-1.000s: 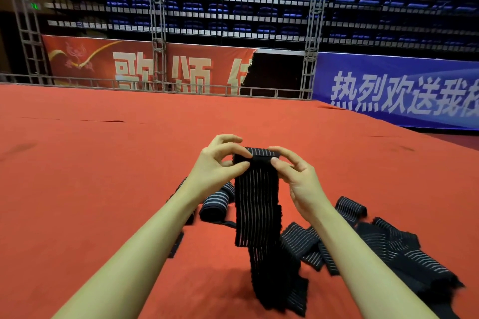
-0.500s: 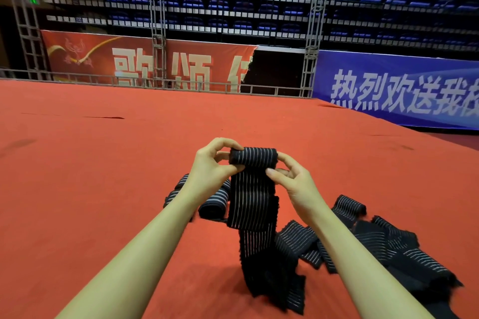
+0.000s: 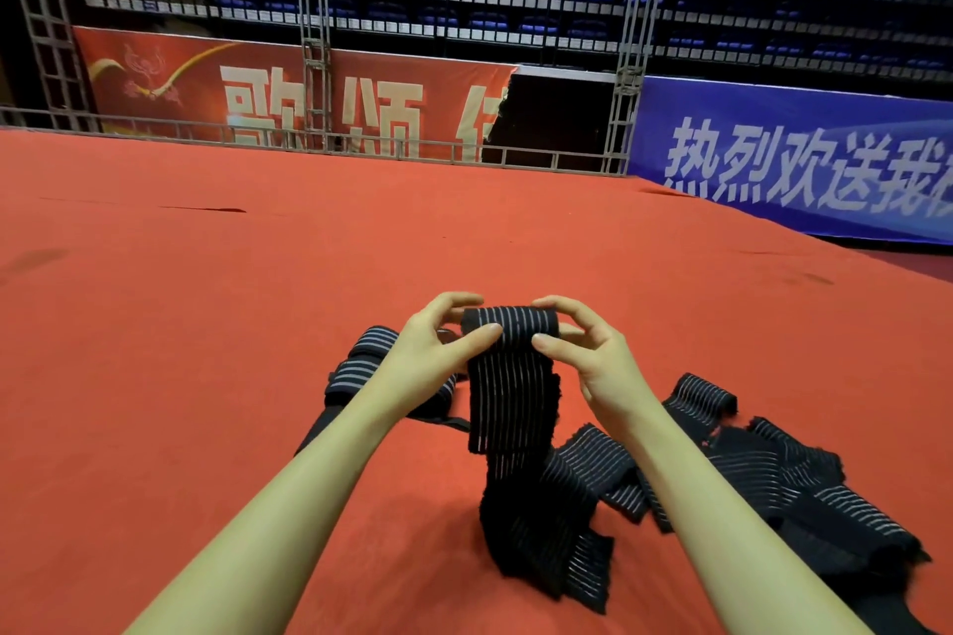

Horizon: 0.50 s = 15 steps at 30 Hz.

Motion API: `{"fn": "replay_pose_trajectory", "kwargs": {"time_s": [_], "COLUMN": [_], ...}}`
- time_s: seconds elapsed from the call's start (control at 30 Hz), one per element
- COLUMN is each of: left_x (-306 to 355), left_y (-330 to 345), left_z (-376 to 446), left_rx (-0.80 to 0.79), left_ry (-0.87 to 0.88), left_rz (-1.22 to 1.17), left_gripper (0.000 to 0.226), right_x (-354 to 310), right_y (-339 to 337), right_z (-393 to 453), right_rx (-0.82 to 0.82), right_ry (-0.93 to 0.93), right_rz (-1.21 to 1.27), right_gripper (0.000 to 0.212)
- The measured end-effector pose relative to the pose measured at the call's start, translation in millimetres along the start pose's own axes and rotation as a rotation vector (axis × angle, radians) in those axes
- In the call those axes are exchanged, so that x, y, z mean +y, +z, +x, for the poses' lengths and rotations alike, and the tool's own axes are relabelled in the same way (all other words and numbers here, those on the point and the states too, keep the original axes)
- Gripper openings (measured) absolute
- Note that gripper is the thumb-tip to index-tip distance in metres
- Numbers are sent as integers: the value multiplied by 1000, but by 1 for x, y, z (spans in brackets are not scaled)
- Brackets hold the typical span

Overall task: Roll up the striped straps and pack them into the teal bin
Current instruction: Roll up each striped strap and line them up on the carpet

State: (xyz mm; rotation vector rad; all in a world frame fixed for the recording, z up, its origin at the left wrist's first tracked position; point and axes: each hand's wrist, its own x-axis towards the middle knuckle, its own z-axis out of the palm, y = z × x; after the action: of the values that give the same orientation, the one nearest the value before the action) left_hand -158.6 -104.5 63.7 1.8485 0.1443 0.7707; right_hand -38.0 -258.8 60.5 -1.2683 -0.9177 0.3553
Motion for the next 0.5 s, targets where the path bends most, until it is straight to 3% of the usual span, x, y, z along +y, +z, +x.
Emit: {"fn": "replay_pose_trajectory", "kwargs": {"time_s": [0.1, 0.3, 0.5], "left_x": [-4, -14, -28], "left_y": [-1, -1, 3], "left_z": [0, 1, -6], "left_rx": [15, 66, 124], "left_ry": [-7, 76, 172], "left_rz": [-26, 2, 32], "left_gripper": [21, 32, 44], "right_x": [5, 16, 26], "right_y": [-1, 0, 2], "right_z": [3, 6, 5], "right_rx": [6, 42, 15], "right_ry": [24, 44, 99], "right_rz": [-22, -109, -199], "right_gripper": [41, 24, 29]}}
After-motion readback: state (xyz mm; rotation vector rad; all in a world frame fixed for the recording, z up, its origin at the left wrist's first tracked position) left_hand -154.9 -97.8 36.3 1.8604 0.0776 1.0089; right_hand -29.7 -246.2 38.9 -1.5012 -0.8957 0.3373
